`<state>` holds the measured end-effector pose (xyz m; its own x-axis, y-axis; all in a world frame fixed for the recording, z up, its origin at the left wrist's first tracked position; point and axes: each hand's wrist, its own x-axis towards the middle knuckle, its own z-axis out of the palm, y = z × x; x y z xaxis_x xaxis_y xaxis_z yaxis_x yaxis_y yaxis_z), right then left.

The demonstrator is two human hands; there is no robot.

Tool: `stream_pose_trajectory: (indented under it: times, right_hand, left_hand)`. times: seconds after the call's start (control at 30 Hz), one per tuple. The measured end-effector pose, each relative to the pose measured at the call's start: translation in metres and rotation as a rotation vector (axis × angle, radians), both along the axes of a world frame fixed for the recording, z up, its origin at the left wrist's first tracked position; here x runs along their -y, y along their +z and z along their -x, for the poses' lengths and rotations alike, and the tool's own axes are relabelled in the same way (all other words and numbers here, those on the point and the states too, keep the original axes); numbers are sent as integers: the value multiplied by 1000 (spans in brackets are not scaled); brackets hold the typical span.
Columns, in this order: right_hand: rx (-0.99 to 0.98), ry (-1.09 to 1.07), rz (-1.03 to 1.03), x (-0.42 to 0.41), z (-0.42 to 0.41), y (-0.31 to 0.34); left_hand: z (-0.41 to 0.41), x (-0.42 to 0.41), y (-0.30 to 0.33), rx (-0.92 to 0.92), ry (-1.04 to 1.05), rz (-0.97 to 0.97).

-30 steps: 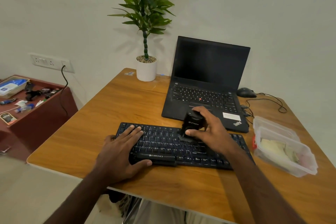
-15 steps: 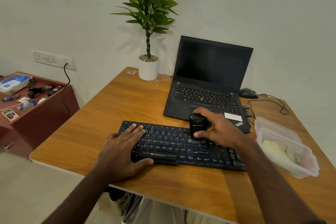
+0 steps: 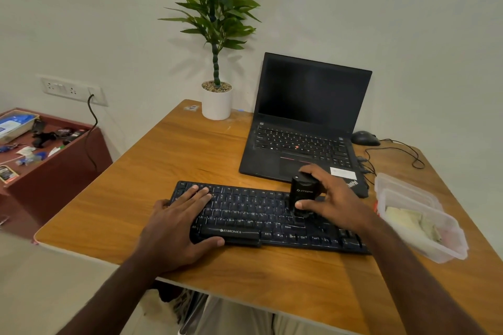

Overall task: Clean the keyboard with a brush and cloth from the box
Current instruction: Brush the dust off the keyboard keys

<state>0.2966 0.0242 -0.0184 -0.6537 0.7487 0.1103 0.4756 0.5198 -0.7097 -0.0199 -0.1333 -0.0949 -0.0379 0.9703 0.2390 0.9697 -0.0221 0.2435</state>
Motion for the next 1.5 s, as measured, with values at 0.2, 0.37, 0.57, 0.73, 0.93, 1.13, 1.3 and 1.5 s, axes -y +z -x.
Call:
stream_pose_trajectory:
  times: [0.2,0.37,0.57,0.73,0.93,1.13,1.3,1.5]
  right_hand:
    - [244,71,-68,-18,-2,23]
    - [99,54,-10,-5,3,10]
    - [-109,-62,-82,3,8,-4]
    - [29,-59,-37,-5,-6,-1]
    - [-5,-238,-108,-9,-24,7]
    - [-92,-296,-52,-2,-27,-12]
    - [-159,-327,-34,10,-25,-23]
    - [-227,-396,-44,35,-30,-35]
  left_hand:
    - [0,0,0,3,-1,-9]
    - [0,-1,0,1,1,-5]
    - [1,1,-2,6,4,-21]
    - [1,1,-2,23,4,-15]
    - [4,1,1,56,6,28]
    - [20,6,6,118,-17,80]
    - [29,10,12,102,-35,69]
    - [-16,12,5,-83,36,-36]
